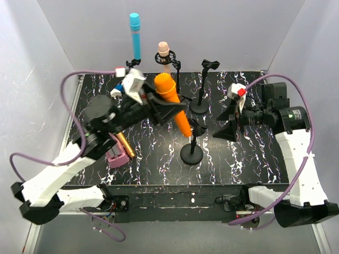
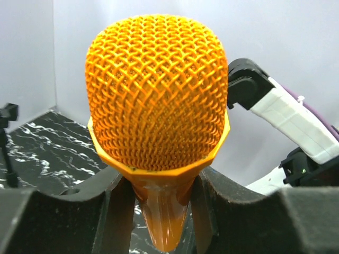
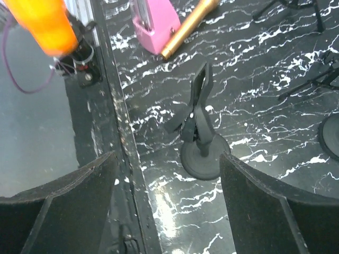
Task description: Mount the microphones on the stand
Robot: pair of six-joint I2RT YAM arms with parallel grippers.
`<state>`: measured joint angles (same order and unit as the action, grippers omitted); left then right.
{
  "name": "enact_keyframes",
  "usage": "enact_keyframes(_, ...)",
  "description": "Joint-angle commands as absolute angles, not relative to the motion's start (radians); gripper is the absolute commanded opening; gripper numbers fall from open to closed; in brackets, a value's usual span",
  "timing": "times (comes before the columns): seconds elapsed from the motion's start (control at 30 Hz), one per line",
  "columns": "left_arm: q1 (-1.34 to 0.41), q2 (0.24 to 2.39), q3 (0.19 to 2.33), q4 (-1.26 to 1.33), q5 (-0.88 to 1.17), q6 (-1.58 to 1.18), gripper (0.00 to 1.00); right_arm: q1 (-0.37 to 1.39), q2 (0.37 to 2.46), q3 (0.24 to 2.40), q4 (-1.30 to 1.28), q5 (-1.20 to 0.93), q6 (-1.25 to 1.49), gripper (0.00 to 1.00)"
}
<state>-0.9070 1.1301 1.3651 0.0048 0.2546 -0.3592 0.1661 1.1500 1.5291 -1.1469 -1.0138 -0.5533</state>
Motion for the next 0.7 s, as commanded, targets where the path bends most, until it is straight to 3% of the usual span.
enact_keyframes(0.0, -0.908, 0.994, 1.396, -0.27, 0.258, -0.192, 0.0, 0.17, 1.072, 1.367, -1.045, -1.067, -0.799, 0.84)
enact_keyframes(0.1, -0.908, 0.91, 1.339, -0.348, 0.235, -0.161, 0.0, 0.189, 1.051, 1.269, -0.981, -1.074, -0.882, 0.84)
enact_keyframes(0.27, -0.908, 0.807, 1.23, -0.367, 0.204, -0.195, 0.0, 0.201, 1.035, 1.132, -0.692, -0.982, -0.732, 0.83)
enact_keyframes(0.67, -0.908, 0.741, 1.121, -0.35, 0.183, -0.287, 0.0, 0.31, 1.088, 1.037, -0.511, -1.019, -0.661, 0.78)
